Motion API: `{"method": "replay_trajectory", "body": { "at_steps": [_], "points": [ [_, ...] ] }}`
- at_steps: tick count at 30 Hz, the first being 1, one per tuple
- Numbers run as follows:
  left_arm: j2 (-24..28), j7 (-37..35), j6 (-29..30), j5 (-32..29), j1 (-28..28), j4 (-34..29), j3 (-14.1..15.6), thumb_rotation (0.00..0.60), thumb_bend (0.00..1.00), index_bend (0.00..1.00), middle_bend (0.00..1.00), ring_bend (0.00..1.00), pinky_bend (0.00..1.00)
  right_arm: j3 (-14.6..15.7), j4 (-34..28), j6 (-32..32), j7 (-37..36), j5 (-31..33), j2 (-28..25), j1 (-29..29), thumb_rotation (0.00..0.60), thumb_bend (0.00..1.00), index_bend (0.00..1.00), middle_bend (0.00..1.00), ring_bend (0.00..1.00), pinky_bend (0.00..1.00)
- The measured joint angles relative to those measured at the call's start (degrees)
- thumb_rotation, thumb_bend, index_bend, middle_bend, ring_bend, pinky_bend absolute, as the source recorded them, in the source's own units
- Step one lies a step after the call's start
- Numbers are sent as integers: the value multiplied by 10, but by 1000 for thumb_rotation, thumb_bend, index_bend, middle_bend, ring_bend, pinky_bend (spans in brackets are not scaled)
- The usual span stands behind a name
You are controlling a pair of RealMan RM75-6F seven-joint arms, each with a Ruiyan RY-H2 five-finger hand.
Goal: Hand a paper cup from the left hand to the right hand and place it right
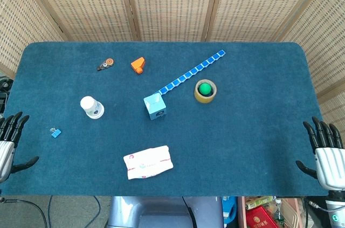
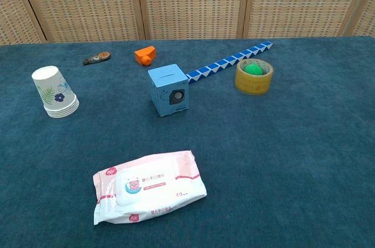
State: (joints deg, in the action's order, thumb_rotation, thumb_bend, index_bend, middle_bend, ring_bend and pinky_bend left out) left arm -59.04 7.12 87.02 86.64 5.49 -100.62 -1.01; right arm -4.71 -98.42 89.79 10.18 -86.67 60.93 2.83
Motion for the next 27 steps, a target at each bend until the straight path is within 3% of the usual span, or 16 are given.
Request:
{"method": "replay_trajectory", "body": {
  "at_steps": [10,14,17,20,24,27],
  "points": [
    [-4,9,-24,-8,10,4,-4,600,78,0,0,0,0,-2,4,-5,-4,4,2,1,600,0,0,0,0,0],
    [-7,18,-64,-12,50,28,-25,600,78,0,0,0,7,-6,10,-12,-6,15,4,4,600,0,0,0,0,0],
    [-11,21,-112,-15,93,62,-43,600,78,0,0,16,116,-10,14,-20,-5,25,7,8,600,0,0,0,0,0],
    [-18,19,-164,-13,139,105,-56,600,78,0,48,112,216,-14,18,-28,-2,36,9,11,600,0,0,0,0,0],
    [-42,-4,-215,0,192,172,-66,600,79,29,161,208,291,-19,25,-35,4,53,13,14,600,0,0,0,0,0],
    [-69,-25,-243,18,226,229,-67,600,78,91,187,232,307,-21,29,-39,6,61,15,15,600,0,0,0,0,0]
  ]
}}
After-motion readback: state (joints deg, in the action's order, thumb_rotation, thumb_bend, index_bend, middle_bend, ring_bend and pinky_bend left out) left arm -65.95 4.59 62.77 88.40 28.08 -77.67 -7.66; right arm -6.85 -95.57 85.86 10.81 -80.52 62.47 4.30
